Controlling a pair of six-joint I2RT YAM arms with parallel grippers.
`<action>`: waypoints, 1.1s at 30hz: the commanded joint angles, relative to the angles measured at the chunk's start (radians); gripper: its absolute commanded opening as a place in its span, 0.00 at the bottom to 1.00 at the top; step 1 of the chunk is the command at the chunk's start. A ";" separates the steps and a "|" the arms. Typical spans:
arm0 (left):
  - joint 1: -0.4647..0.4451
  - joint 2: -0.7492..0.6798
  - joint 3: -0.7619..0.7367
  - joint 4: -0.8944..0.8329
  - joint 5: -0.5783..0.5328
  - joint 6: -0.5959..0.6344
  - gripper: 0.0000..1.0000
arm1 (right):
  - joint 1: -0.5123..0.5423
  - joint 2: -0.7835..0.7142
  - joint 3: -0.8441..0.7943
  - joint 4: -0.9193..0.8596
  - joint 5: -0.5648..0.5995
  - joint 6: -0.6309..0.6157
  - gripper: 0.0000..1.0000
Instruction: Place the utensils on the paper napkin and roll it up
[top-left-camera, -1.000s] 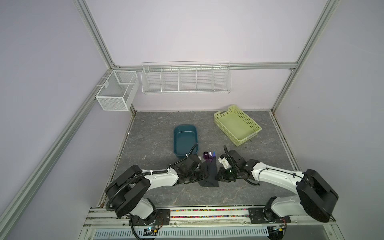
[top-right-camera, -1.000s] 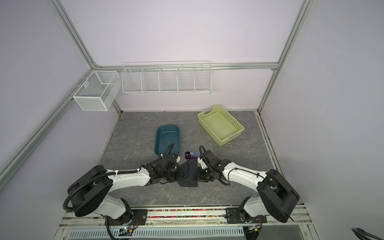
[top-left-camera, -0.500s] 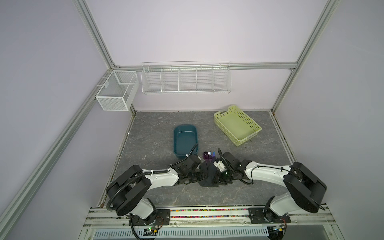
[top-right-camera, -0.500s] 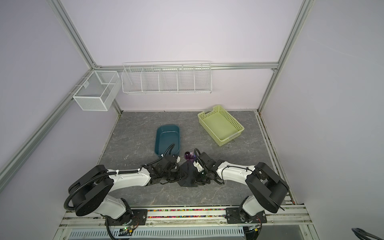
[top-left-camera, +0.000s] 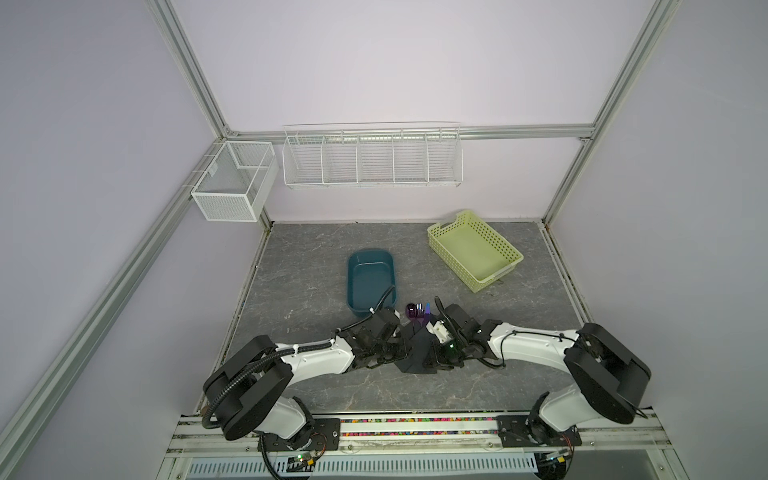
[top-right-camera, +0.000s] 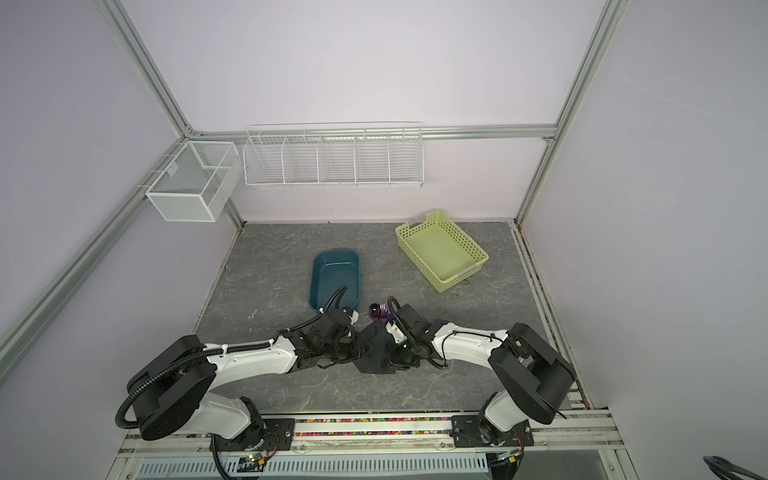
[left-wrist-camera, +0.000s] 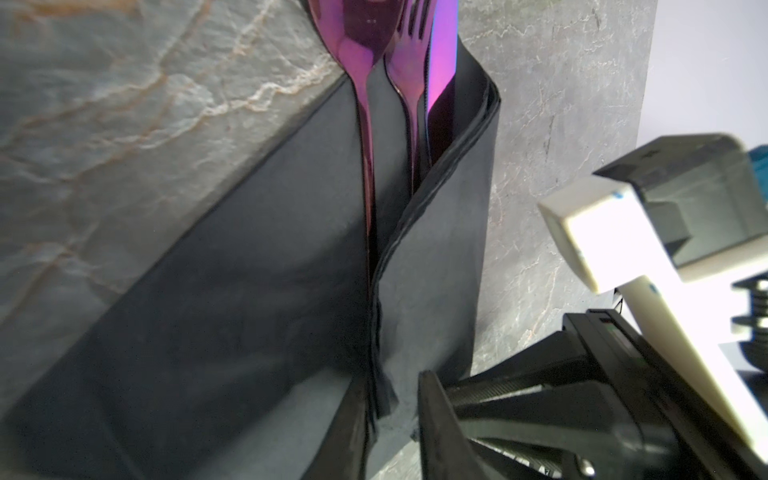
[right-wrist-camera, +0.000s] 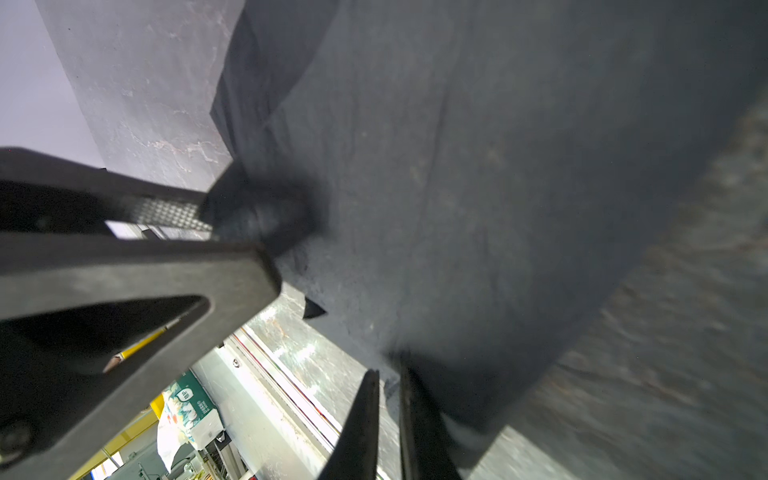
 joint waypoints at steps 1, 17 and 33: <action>0.000 0.027 0.022 -0.015 -0.021 0.026 0.23 | 0.009 0.010 0.012 0.011 0.006 0.009 0.15; 0.001 0.093 0.102 -0.070 -0.062 0.093 0.23 | 0.009 0.009 0.011 0.012 0.005 0.010 0.15; 0.000 0.049 0.099 -0.138 -0.093 0.116 0.00 | 0.009 -0.060 0.022 -0.031 0.038 0.012 0.20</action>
